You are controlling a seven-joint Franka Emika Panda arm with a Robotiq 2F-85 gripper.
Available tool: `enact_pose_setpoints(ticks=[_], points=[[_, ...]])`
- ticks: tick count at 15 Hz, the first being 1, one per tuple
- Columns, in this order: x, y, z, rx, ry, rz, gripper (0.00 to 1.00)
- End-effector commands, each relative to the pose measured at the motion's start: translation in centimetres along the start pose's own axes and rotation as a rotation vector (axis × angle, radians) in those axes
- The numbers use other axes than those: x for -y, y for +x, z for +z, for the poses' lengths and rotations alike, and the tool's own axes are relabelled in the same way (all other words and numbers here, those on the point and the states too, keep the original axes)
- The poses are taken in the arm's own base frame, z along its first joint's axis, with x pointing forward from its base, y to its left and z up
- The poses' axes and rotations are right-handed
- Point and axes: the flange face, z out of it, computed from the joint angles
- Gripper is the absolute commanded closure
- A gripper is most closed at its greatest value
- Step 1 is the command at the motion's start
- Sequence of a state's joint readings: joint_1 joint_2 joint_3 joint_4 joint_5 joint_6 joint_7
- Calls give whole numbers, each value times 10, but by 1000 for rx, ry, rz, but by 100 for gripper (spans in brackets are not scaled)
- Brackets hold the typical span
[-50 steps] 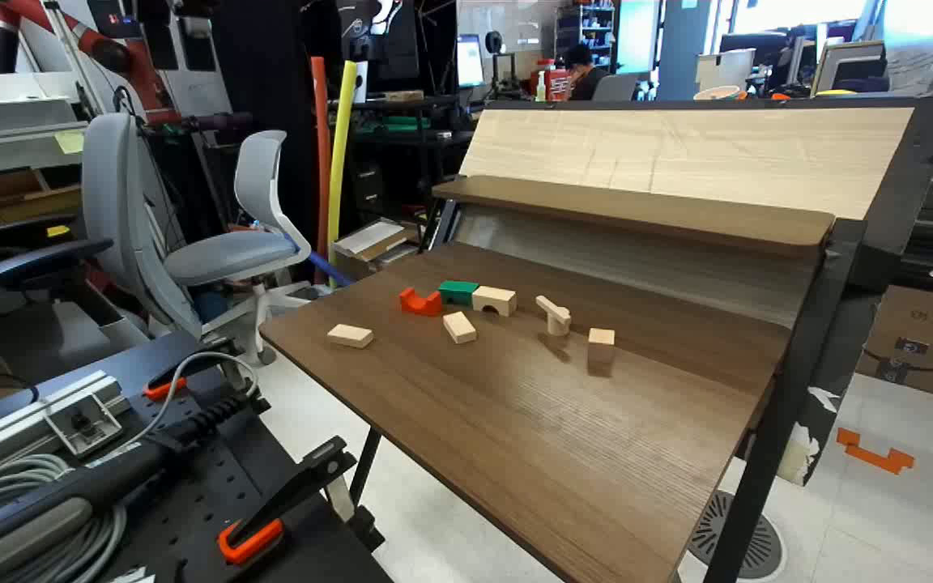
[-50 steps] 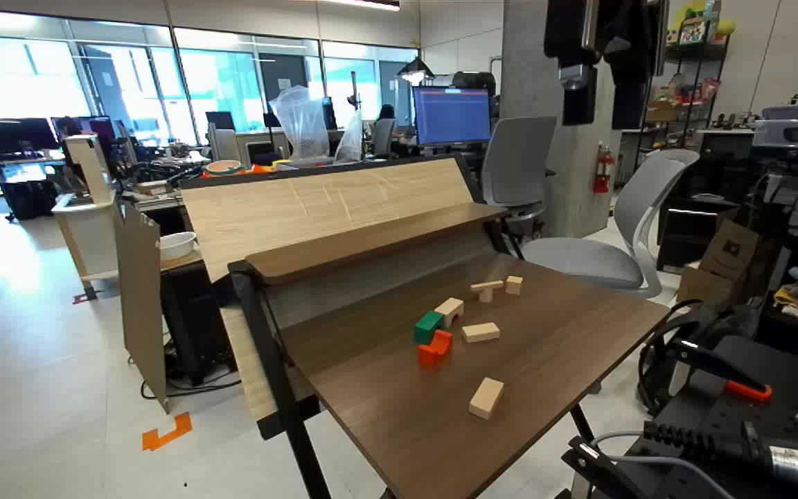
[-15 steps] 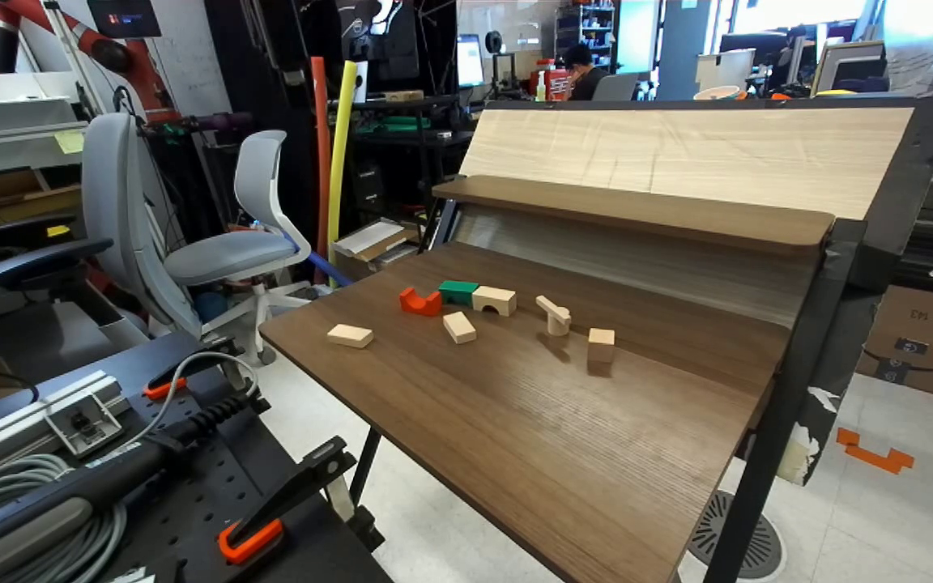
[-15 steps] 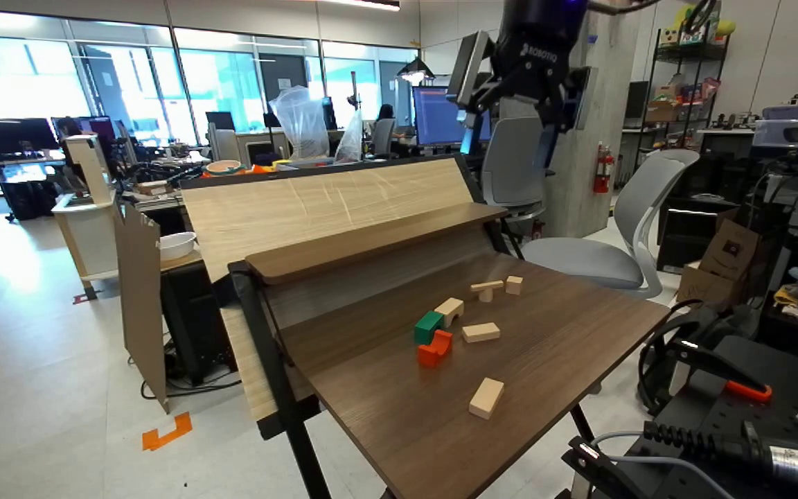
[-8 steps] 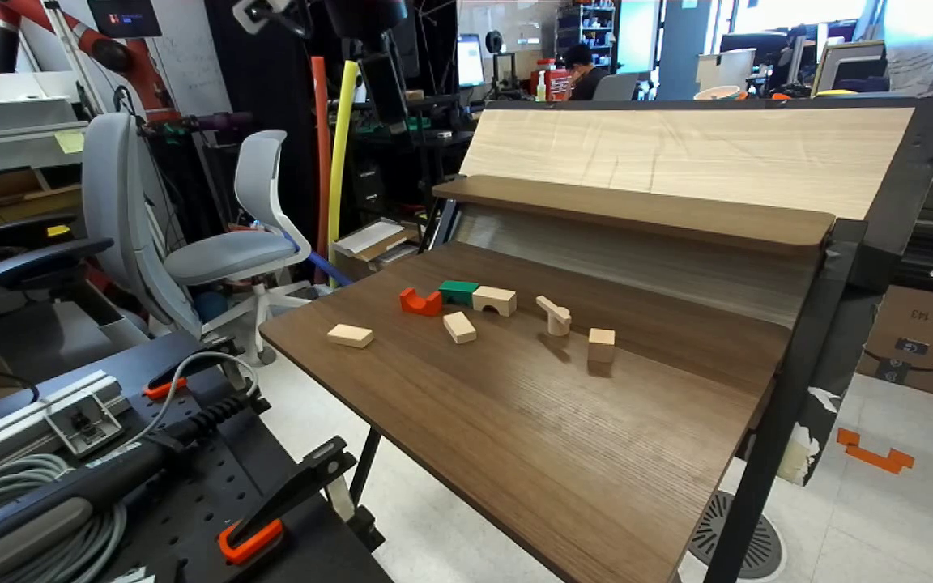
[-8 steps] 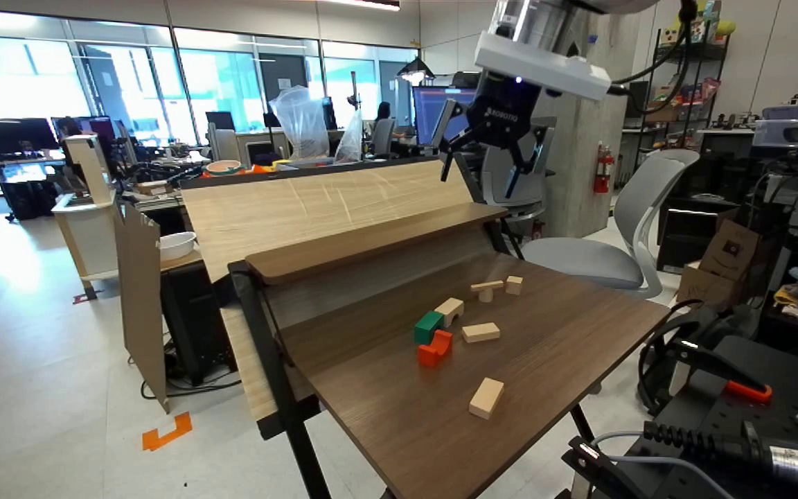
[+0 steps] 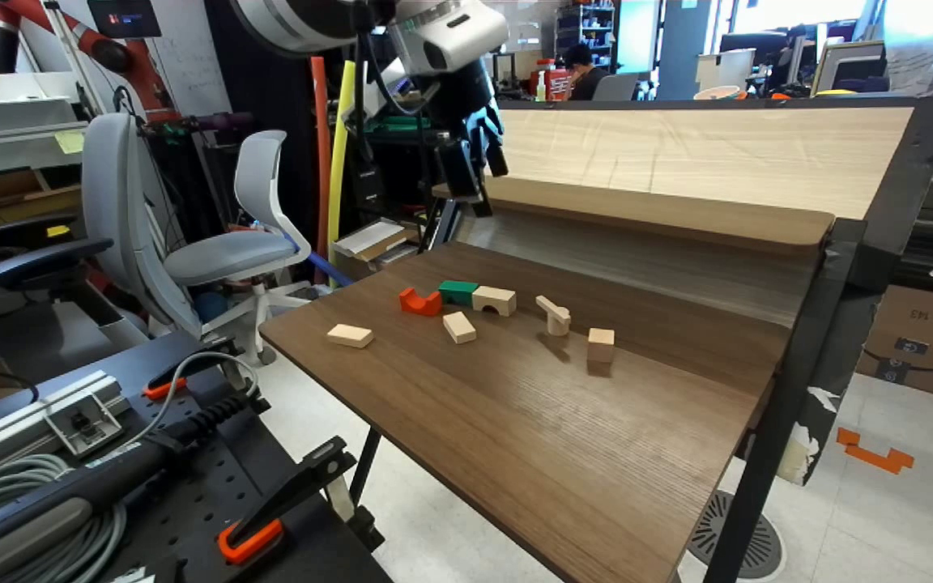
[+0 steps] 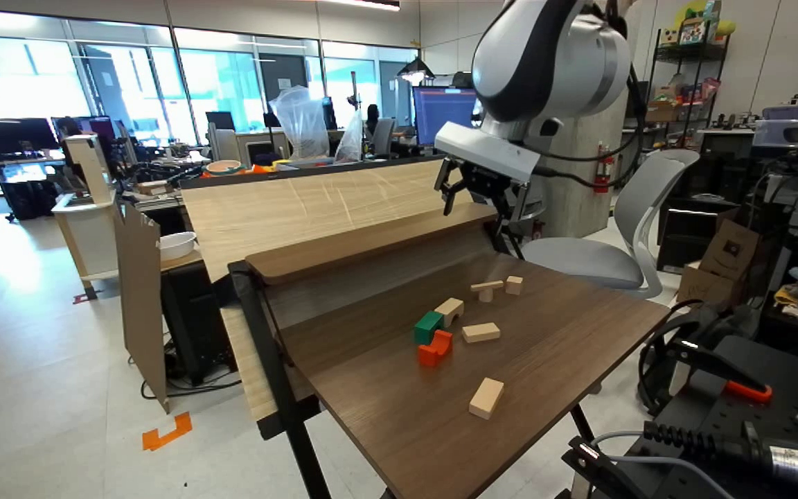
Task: Mount one rectangular block on top of the green block
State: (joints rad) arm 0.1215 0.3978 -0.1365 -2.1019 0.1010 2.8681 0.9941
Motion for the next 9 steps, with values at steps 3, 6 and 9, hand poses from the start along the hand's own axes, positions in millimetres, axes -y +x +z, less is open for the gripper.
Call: enact_pose_setpoints(ticks=[3, 6, 9], points=[[10, 15, 56, -129, -115, 252, 0], [5, 9, 84, -142, -216, 367, 0], [6, -3, 104, -82, -298, 412, 0]])
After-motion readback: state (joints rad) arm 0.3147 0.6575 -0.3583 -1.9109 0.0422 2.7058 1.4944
